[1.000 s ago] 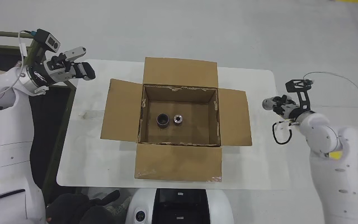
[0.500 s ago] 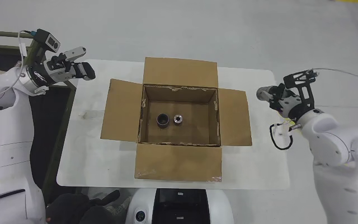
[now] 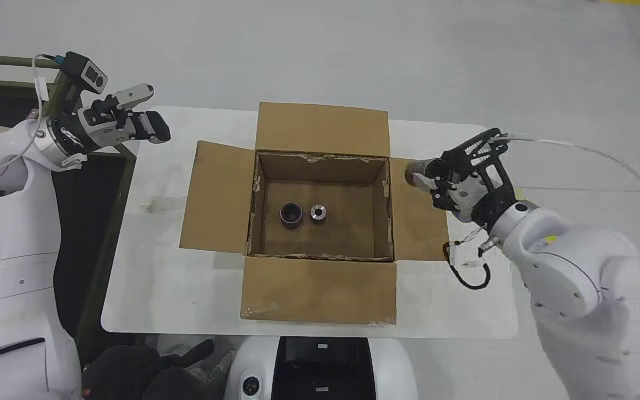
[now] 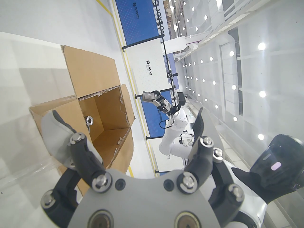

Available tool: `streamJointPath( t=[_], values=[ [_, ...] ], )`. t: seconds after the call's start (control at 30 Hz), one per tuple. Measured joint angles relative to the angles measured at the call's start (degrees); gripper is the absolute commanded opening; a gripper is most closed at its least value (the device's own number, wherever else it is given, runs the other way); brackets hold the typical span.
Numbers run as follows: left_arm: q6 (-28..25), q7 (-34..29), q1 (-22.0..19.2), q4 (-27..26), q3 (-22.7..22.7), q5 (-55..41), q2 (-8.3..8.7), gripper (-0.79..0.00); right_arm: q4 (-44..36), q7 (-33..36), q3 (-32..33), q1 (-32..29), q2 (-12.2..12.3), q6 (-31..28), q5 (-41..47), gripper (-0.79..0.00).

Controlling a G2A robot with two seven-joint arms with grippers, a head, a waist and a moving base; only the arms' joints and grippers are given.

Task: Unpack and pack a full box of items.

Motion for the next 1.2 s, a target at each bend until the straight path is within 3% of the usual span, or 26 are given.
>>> streamJointPath(
  t=[0.6, 1.2],
  values=[
    [0.0, 0.0, 0.0, 0.0, 0.0, 0.0, 0.0, 0.0, 5.9, 2.8, -21.3, 11.1, -2.1, 0.9, -5.8, -0.785],
    [0.0, 0.0, 0.0, 0.0, 0.0, 0.0, 0.0, 0.0, 19.0, 4.2, -33.4, 18.5, -5.4, 7.0, -10.4, -0.785]
  ],
)
